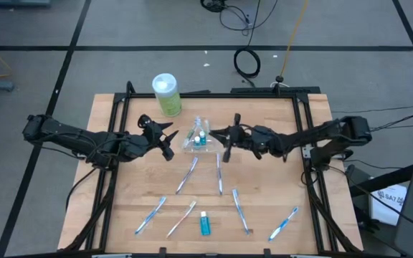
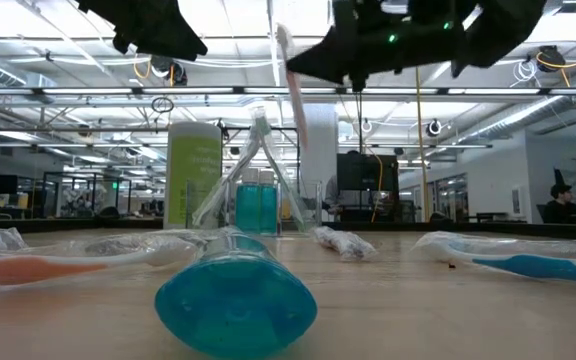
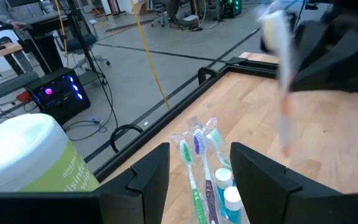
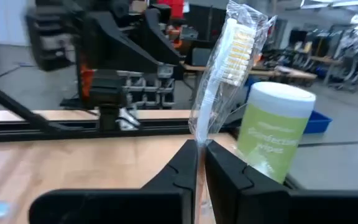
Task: Pick & Place toothbrushing station
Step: Put the top orange toothbrush into the transparent organizer
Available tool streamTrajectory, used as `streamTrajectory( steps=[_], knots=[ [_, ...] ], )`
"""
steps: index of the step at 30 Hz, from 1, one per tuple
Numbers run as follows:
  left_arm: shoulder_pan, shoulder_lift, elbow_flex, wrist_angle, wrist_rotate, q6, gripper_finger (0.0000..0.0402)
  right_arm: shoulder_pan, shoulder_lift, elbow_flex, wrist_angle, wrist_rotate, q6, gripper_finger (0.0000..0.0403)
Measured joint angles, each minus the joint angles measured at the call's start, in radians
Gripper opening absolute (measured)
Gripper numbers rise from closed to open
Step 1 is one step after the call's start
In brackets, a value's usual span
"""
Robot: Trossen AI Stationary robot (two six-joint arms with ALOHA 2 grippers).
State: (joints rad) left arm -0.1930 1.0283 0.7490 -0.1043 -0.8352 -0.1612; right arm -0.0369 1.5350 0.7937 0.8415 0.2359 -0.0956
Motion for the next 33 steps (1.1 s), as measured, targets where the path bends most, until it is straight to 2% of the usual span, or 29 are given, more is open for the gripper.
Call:
streamTrajectory(
  steps=[13, 26, 33],
  knots=[
    [0.000, 0.000, 0.000, -0.006, 0.000, 0.001, 0.0177, -0.088, 0.232, 0.001, 0.179, 0.000, -0.008, 0.0014],
    [0.000, 0.000, 0.000, -0.006, 0.000, 0.001, 0.0177, -0.096, 0.254, 0.001, 0.126, 0.000, 0.030, 0.0014],
    [0.000, 0.000, 0.000, -0.005, 0.000, 0.001, 0.0177, -0.096, 0.254, 0.001, 0.021, 0.006, 0.031, 0.0014]
  ],
)
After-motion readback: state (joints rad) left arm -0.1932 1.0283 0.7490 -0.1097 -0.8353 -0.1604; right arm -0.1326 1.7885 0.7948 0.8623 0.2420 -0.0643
